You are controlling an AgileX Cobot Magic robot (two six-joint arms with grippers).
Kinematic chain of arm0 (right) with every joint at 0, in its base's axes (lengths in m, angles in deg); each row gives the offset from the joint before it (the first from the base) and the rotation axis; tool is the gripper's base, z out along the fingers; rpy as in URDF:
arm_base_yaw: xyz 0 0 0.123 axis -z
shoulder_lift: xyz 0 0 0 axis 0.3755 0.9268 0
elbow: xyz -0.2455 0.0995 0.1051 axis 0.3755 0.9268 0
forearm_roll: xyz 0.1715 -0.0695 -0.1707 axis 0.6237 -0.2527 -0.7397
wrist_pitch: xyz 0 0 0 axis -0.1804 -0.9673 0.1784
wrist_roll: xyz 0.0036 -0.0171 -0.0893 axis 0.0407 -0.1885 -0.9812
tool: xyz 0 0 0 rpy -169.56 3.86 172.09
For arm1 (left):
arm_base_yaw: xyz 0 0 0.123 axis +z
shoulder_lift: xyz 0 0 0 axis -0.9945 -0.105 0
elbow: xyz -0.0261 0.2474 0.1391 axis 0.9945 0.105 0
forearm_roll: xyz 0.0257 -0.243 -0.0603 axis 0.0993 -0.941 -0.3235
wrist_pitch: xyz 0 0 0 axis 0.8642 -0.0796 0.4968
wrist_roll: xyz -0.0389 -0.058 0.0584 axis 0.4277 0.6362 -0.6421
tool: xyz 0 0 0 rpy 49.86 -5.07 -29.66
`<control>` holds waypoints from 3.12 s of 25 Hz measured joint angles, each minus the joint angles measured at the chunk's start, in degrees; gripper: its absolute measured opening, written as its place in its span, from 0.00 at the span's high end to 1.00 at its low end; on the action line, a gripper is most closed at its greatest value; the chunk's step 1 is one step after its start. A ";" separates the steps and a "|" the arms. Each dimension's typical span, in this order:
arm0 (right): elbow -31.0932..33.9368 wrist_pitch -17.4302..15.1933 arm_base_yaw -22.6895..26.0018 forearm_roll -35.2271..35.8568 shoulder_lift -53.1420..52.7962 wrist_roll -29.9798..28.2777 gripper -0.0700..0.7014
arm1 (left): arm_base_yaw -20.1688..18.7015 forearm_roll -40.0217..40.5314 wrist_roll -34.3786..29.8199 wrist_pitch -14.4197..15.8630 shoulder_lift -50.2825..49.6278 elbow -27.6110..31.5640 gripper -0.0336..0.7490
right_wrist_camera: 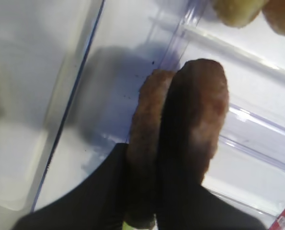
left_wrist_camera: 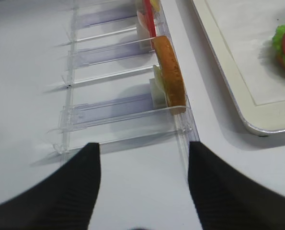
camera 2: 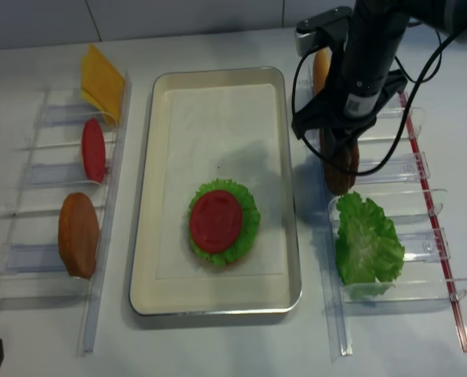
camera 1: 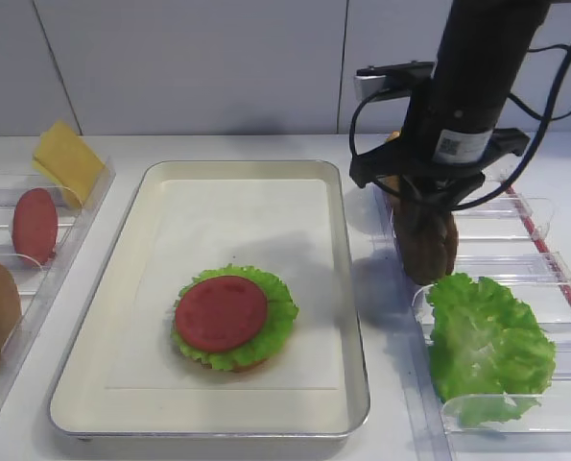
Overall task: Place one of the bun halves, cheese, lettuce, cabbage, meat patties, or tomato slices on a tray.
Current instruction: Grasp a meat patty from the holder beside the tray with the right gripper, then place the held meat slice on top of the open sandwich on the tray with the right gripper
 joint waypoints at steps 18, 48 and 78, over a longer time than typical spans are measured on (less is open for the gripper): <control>-9.03 -0.87 -0.13 5.51 -7.94 -2.58 0.71 | 0.00 0.00 0.00 0.00 0.00 0.00 0.45; 27.71 11.44 -0.13 41.25 -29.68 -26.32 0.71 | 0.00 0.00 0.00 0.00 0.00 0.00 0.45; 29.37 5.61 -0.13 80.23 0.18 -50.02 0.71 | 0.00 0.00 0.00 0.00 0.00 0.00 0.45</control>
